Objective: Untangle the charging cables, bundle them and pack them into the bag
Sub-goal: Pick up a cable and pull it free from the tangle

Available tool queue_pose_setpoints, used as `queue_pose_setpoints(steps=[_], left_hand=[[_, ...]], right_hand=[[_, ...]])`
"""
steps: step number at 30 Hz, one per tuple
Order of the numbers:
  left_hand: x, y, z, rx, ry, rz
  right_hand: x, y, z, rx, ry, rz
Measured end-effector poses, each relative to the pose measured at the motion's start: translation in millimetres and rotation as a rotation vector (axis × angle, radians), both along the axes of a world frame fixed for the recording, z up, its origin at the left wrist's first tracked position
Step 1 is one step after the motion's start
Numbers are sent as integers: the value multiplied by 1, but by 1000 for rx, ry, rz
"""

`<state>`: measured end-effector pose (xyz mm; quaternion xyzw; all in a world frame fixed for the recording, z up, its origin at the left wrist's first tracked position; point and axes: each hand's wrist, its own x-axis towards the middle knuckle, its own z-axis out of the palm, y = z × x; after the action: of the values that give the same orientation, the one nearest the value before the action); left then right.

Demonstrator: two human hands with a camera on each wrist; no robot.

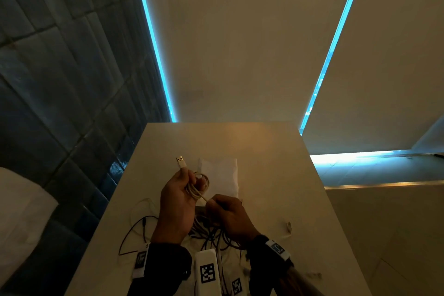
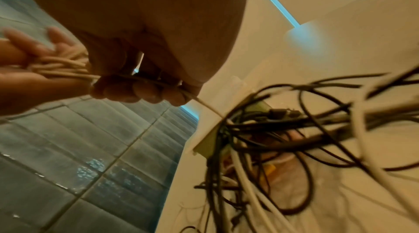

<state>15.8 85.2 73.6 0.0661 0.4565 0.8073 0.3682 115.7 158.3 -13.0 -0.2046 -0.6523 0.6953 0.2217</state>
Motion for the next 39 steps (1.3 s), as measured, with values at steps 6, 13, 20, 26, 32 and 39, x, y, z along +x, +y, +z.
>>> queue_pose_setpoints(steps=[6,13,20,26,32,39], left_hand=[[-2,-3,-1,3,89,-27],[-2,-5,-4,26,122,-28],[-3,-10,2,48,116,11],[-5,-14,8,74,159,13],[-9,-15,9,-98,270,-2],[-7,-7,-6,-277,310,-61]], right_hand=[[10,5,-37,142,-108,-80],[11,4,-48,231,-155,-87],[19,-2,-68,191,-251,-80],[19,-4,-68,169,-262,-64],[17,8,-65,249,-261,-241],[-4,10,-20,179,-92,-405]])
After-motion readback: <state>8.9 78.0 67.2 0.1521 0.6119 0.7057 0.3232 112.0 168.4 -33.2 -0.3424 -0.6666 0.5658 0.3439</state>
